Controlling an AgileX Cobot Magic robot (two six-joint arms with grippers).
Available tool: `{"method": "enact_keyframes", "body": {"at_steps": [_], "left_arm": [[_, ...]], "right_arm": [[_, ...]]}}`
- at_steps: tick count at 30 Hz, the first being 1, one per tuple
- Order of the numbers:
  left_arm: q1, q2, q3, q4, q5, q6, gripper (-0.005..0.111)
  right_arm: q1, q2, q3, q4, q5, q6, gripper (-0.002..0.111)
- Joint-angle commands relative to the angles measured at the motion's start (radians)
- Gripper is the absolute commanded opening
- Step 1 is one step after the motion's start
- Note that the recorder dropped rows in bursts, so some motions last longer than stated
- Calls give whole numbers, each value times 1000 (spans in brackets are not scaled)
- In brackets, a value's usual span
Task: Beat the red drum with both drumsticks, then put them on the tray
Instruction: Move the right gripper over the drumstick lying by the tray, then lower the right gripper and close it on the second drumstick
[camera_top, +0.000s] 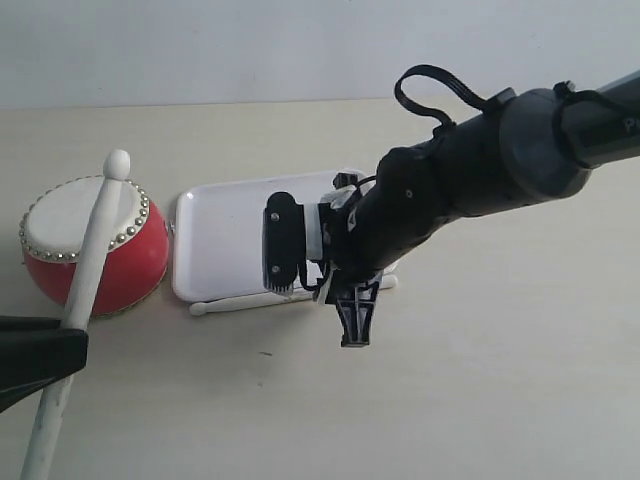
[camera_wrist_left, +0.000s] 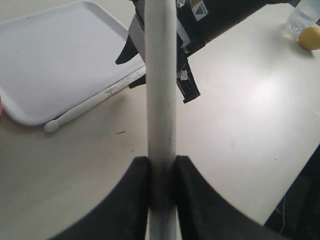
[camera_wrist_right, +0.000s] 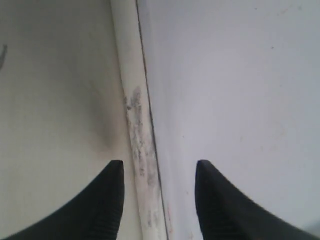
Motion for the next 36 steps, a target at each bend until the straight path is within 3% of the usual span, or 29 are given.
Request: {"method": "enact_keyframes", "body": {"at_steps": [1,5,10,15,22,36], "left_arm": [[0,2,3,-4,1,2,0],[0,2,3,-4,1,2,0],[0,2,3,4,1,2,0],[0,2,3,4,1,2,0],[0,2,3,4,1,2,0],[0,2,3,4,1,2,0]], "right_arm": [[2,25,-10,-160,25,129,44],[2,36,-10,-308,40,282,44],[2,36,-10,-368,116,323,43],[2,36,-10,-368,188,323,41],[2,36,-10,-347,224,323,21],[2,36,-10,-297,218,323,17]]}}
